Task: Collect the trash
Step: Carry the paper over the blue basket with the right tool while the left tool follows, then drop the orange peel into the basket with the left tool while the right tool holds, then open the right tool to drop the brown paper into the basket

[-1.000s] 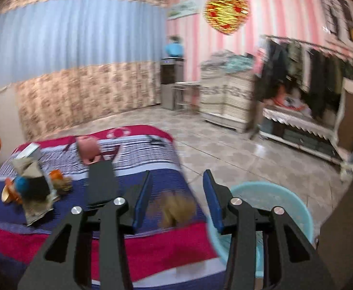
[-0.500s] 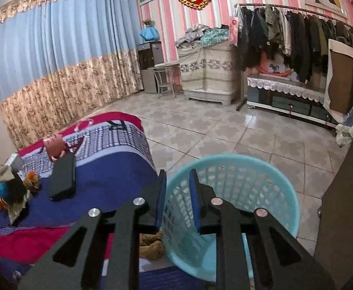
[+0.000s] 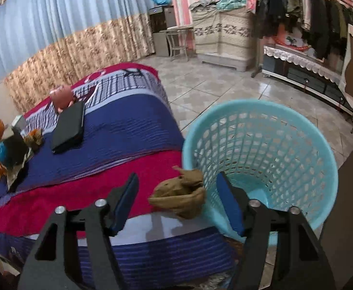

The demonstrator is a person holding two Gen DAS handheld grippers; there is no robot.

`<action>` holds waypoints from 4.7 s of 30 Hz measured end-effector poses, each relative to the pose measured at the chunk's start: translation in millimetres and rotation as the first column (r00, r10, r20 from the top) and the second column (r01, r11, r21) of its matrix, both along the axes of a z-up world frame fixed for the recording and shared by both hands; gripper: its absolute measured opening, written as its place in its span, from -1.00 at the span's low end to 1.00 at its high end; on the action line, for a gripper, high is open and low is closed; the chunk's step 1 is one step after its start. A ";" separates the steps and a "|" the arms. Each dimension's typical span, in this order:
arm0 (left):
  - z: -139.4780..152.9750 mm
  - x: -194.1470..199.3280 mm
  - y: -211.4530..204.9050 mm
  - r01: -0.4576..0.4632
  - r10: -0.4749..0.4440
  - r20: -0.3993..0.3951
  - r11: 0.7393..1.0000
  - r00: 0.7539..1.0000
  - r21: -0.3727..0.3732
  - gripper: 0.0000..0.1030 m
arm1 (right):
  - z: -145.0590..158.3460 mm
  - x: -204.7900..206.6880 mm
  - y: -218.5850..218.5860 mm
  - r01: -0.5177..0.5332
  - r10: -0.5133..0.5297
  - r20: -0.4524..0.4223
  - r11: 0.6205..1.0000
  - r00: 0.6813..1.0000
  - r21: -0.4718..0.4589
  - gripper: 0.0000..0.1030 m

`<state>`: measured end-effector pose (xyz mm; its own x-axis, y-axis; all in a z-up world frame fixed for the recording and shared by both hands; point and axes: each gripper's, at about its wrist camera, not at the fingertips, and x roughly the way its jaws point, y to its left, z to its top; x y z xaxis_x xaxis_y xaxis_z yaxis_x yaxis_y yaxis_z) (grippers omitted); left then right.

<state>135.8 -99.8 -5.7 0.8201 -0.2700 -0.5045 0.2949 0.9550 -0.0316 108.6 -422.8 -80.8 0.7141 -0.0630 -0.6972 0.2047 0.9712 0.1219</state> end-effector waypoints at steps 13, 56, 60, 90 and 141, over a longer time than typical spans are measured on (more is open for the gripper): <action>4.8 11.2 -1.5 0.009 -0.009 0.011 1.000 1.000 0.004 -0.49 | 35.7 -10.1 -6.4 0.055 -0.047 0.121 0.996 0.992 -0.069 -0.16; -12.1 7.6 -263.6 0.432 -0.432 -0.024 0.900 0.902 0.062 -0.49 | 42.7 -68.7 -159.0 0.380 -0.373 0.192 0.925 0.908 0.000 -0.16; -13.7 6.8 -268.4 0.442 -0.442 -0.023 0.895 0.897 0.063 -0.49 | 41.2 -67.5 -159.1 0.378 -0.372 0.185 0.926 0.909 0.002 -0.16; -73.9 17.0 -273.2 0.470 -0.440 -0.186 0.867 0.878 0.166 -0.05 | 33.7 -54.1 -150.4 0.328 -0.327 0.163 0.945 0.931 0.021 -0.16; -22.4 47.4 -279.5 0.368 -0.369 -0.011 0.923 0.929 0.114 0.69 | 29.6 -47.5 -151.5 0.353 -0.353 0.200 0.935 0.914 0.033 -0.15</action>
<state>183.2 -379.3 -28.0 0.6785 -0.4967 -0.5413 0.6267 0.7757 0.0737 61.1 -574.3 -51.2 0.7690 -0.3389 -0.5421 0.5062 0.8407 0.1925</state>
